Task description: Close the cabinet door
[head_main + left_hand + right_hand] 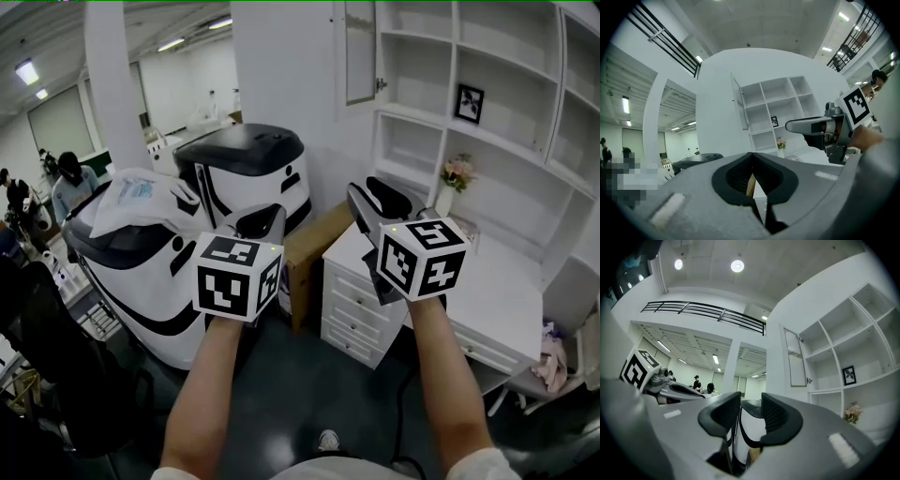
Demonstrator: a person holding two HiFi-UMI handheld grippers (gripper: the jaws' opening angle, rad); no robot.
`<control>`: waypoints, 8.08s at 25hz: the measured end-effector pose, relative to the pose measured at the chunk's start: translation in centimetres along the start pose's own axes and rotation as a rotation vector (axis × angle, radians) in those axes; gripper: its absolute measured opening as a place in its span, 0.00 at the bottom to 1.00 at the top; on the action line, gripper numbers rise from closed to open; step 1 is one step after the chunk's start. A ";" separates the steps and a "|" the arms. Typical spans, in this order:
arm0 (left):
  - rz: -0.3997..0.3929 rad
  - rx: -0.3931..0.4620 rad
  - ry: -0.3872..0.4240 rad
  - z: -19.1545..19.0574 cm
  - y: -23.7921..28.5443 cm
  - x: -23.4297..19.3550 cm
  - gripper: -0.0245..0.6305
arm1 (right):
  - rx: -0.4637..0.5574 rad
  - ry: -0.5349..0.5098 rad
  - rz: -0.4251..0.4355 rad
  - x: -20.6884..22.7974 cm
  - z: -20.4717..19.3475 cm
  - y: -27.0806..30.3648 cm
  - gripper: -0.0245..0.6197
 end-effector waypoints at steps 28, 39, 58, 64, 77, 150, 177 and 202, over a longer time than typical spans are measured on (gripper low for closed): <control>0.067 -0.021 -0.017 0.4 15.6 -3.7 0.04 | 0.024 0.042 0.082 11.3 -0.5 12.6 0.41; 0.041 0.011 -0.032 -0.7 21.0 -6.5 0.03 | 0.038 0.022 0.049 13.7 -1.1 17.6 0.46; -0.208 0.087 -0.019 0.5 36.8 -15.9 0.03 | 0.030 0.001 -0.190 20.1 -0.6 31.1 0.50; -0.313 0.112 -0.018 0.5 41.0 -17.0 0.03 | 0.036 -0.010 -0.278 21.9 -0.2 34.0 0.50; -0.453 0.193 -0.016 1.5 45.8 -18.9 0.04 | 0.047 -0.013 -0.390 23.2 -0.1 38.0 0.49; -0.670 0.279 0.020 7.4 52.0 0.9 0.04 | 0.071 0.029 -0.493 37.0 2.5 22.0 0.16; -0.629 0.301 0.044 9.4 56.1 6.1 0.04 | 0.109 0.034 -0.422 44.7 2.8 19.9 0.21; -0.600 0.292 0.040 10.7 61.4 8.7 0.04 | 0.123 -0.030 -0.618 52.9 3.1 19.2 0.35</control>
Point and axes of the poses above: the fingertips, and each gripper's own axes: y forward along the fingers, x to its right, z out of its top, the point moved 3 cm from there along -y, backward along the fingers, and after that the axes turned 5 degrees about y, right-handed, at the moved point
